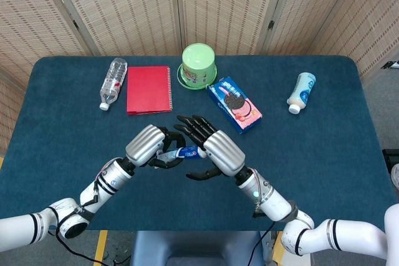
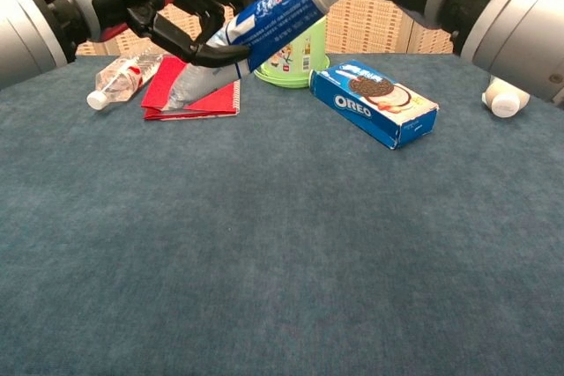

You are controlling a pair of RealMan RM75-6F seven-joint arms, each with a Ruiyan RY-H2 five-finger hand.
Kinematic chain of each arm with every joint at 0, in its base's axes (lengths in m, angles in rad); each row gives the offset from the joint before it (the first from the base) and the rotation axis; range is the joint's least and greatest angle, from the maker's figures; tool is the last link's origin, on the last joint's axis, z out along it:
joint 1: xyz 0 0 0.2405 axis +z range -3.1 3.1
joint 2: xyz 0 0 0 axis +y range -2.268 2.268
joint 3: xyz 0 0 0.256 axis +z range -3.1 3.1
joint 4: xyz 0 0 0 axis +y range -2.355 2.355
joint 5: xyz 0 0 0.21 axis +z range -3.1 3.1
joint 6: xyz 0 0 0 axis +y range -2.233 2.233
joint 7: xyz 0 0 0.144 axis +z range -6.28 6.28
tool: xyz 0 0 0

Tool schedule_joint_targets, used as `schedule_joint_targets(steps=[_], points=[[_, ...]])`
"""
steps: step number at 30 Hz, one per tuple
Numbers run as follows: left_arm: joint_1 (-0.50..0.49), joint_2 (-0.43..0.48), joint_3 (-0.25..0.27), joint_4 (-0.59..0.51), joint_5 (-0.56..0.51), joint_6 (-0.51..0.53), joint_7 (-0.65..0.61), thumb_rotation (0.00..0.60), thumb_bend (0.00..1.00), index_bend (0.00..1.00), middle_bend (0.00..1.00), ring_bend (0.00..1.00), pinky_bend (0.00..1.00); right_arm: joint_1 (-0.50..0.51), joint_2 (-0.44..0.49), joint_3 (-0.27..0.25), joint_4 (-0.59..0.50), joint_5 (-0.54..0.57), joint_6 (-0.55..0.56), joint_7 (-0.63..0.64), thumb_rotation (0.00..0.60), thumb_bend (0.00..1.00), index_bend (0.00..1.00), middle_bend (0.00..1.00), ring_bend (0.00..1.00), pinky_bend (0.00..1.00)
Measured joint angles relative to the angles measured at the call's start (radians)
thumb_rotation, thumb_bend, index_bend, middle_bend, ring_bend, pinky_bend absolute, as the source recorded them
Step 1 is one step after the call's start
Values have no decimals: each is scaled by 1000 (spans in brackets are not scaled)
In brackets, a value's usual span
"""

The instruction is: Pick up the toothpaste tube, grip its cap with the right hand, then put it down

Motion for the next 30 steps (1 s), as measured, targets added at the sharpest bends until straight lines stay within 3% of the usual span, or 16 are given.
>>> schedule_joint_targets(steps=[10,20,23,27,30], points=[[12,-14,51,80,32,-6,63,600,618,713,820,703,573,-43,93,1,-40,-17,52,45,0,0,0,0,0,0],[-1,-61,109,209,-4,-147,293,600,604,619,764,601,475,-115,205,-11,-60,-14,104,54,0,0,0,0,0,0],[-3,-78,111,230,-57,-192,344,600,505,528,691,532,446,-131,231,-20,-62,-15,109,61,0,0,0,0,0,0],[-7,-86,106,233,-139,-248,418,600,374,239,441,320,349,-148,257,-33,-59,-15,109,58,0,0,0,0,0,0],[-7,-89,97,221,-209,-272,484,600,358,171,372,264,320,-159,271,-40,-56,-17,109,54,0,0,0,0,0,0]])
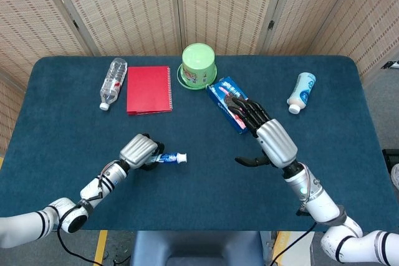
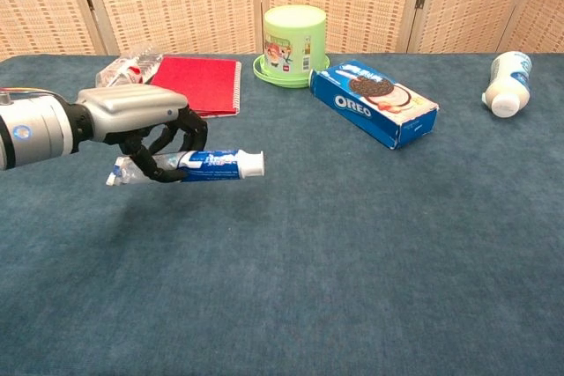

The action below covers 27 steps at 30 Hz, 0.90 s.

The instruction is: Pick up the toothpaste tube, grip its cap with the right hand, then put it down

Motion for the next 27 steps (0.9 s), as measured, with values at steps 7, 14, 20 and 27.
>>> schedule_joint_targets(steps=[7,14,20,27], points=[[26,20,-16,-52,-65,26,53,600,357,175,359,267,294,-34,42,-21,14,9,2,0,1,0,0,0,0,0],[115,98,-24,-105,-80,152,29,600,358,261,370,307,317,-94,109,-67,33,27,4,-65,276,0,0,0,0,0],[229,176,-30,-142,-115,284,-1,600,359,318,397,336,316,-169,187,-128,32,48,-1,-96,444,0,0,0,0,0],[372,227,-26,-177,-126,467,-42,600,359,359,433,367,315,-276,184,-174,75,73,66,-141,547,0,0,0,0,0]])
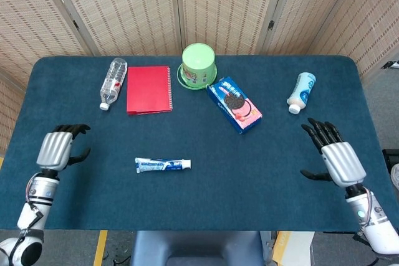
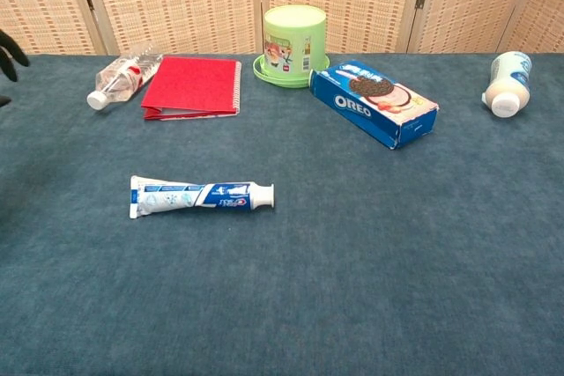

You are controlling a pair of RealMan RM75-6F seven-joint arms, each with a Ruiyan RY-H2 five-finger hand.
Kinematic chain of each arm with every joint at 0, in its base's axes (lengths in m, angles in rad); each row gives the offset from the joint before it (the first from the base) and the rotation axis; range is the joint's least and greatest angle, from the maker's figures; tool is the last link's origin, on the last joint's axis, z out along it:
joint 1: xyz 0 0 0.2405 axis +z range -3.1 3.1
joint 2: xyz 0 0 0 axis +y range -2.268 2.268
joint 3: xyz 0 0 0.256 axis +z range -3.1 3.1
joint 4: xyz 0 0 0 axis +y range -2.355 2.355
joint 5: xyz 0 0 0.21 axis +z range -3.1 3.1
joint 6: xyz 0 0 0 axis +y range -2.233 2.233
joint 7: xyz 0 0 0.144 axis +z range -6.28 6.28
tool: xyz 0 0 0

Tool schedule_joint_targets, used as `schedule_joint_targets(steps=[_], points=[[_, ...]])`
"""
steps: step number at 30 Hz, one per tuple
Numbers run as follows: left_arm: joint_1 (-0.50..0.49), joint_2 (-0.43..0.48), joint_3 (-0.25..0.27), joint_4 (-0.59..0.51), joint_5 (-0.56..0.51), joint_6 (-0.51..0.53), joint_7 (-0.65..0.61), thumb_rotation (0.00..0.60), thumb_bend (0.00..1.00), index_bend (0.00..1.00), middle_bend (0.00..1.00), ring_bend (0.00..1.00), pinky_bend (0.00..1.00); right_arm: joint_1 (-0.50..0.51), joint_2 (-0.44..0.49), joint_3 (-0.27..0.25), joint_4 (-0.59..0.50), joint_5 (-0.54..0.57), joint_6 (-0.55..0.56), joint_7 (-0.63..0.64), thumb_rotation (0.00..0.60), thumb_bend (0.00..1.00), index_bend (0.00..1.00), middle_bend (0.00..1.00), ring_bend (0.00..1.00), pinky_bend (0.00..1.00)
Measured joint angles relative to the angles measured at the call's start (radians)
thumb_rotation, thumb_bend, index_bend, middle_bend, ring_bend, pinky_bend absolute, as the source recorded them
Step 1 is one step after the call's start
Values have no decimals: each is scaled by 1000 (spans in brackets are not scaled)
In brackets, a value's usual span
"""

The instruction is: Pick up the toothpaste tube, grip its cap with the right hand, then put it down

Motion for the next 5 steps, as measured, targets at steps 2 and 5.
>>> schedule_joint_targets(steps=[2,5], points=[[43,9,10,-16,10,55,-6,600,359,362,433,367,314,-32,-9,-10,10,5,26,6,546,0,0,0,0,0],[101,20,30,-49,31,121,0,600,359,363,433,367,308,-72,-24,-19,24,6,69,8,546,0,0,0,0,0]])
